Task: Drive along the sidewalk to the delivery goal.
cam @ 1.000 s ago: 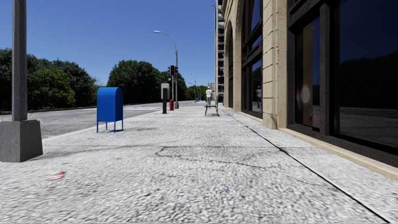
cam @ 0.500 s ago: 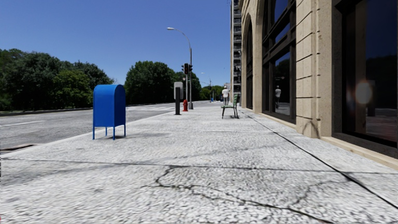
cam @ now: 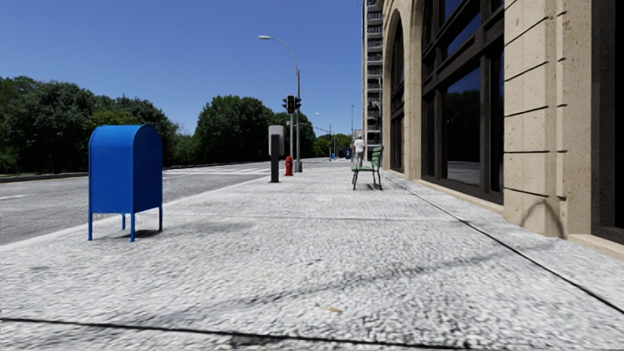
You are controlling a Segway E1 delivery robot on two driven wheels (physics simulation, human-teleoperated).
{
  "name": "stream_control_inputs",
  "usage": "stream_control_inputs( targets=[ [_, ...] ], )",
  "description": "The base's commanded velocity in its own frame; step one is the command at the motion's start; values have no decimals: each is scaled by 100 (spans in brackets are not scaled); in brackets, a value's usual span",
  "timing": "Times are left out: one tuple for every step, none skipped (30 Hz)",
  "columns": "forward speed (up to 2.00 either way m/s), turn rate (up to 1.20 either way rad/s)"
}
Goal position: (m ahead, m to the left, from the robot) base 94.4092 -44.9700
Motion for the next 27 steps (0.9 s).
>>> stream_control_inputs(
  targets=[
    [200,0],
    [200,0],
    [200,0],
    [200,0],
    [200,0],
    [200,0],
    [200,0],
    [200,0],
    [200,0],
    [200,0],
    [200,0],
    [200,0],
    [200,0],
    [200,0],
    [200,0],
    [200,0],
    [200,0],
    [200,0],
    [200,0],
    [200,0],
    [200,0],
    [200,0],
    [200,0],
    [200,0],
    [200,0],
    [200,0],
    [200,0]
  ],
)
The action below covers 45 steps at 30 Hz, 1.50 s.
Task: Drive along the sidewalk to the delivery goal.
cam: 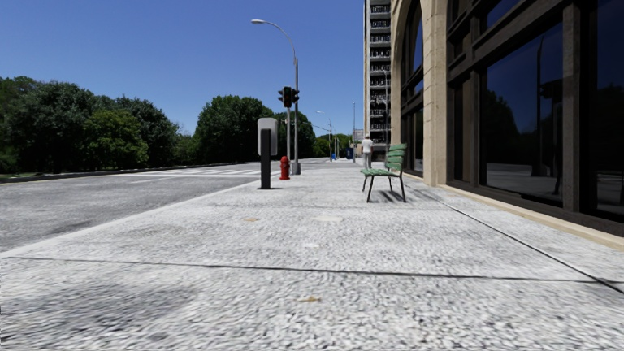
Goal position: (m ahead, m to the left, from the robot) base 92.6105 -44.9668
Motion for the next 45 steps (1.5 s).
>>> stream_control_inputs(
  targets=[
    [200,0],
    [200,0],
    [200,0],
    [200,0],
    [200,0],
    [200,0],
    [200,0],
    [200,0],
    [200,0],
    [200,0],
    [200,0],
    [200,0],
    [200,0],
    [200,0],
    [200,0],
    [200,0],
    [200,0],
    [200,0],
    [200,0],
    [200,0],
    [200,0],
    [200,0],
    [200,0],
    [200,0],
    [200,0],
    [200,0],
    [200,0],
    [200,0],
    [200,0],
    [200,0],
    [200,0],
    [200,0],
    [200,0],
    [200,0],
    [200,0],
    [200,0],
    [200,0],
    [200,0],
    [200,0],
    [200,0],
    [200,0],
    [200,0],
    [200,0],
    [200,0],
    [200,0]
  ],
)
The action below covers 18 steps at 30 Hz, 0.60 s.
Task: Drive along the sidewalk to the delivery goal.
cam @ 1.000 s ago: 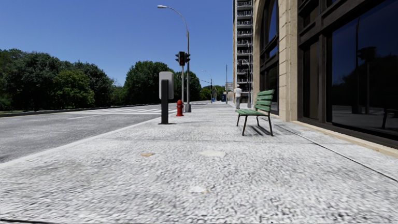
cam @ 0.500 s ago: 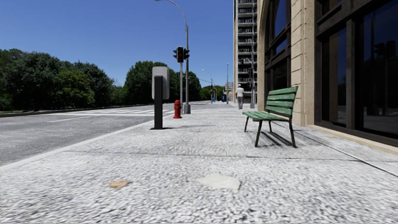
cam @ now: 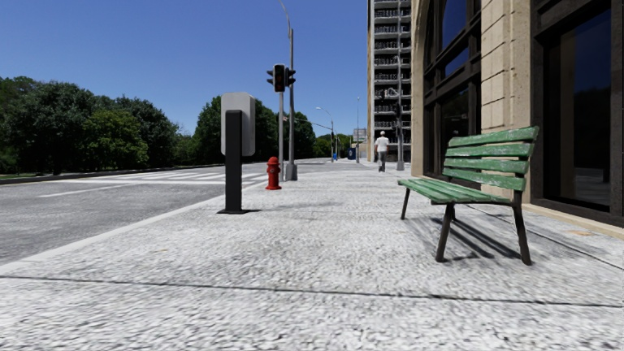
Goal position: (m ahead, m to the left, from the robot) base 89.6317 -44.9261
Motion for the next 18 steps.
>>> stream_control_inputs(
  targets=[
    [200,0],
    [200,0],
    [200,0],
    [200,0],
    [200,0],
    [200,0],
    [200,0],
    [200,0],
    [200,0],
    [200,-5],
    [200,-30],
    [200,-55],
    [200,-76],
    [200,-76],
    [200,-92],
    [200,-98],
    [200,-99],
    [200,-88]
  ],
)
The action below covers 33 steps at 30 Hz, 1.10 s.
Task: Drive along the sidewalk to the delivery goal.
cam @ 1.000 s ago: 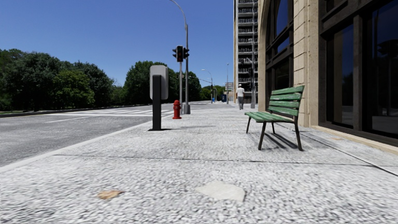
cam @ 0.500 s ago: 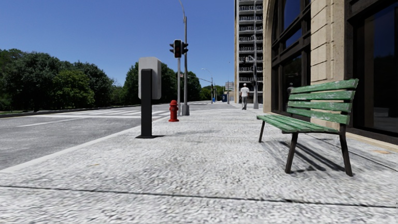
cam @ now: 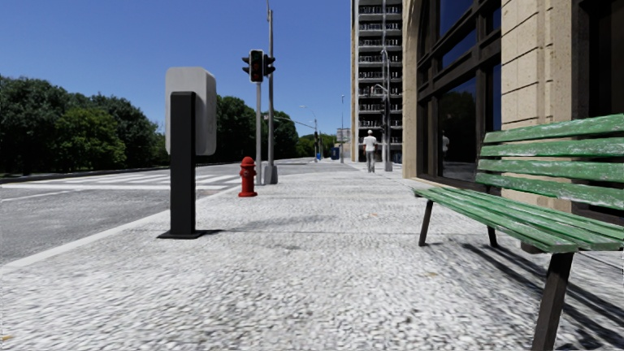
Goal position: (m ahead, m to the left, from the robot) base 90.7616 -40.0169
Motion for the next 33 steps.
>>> stream_control_inputs(
  targets=[
    [200,-88],
    [200,-2],
    [200,0],
    [200,0],
    [200,0],
    [200,0],
    [200,0],
    [200,0],
    [200,0],
    [200,0],
    [200,0],
    [200,0],
    [200,0],
    [200,0],
    [200,0],
    [200,0],
    [200,0],
    [200,0],
    [200,19],
    [200,19],
    [200,48],
    [200,63],
    [200,67],
    [200,68],
    [200,69],
    [200,22],
    [200,22],
    [200,6],
    [200,0],
    [200,0],
    [200,0],
    [200,0],
    [200,0]
  ],
)
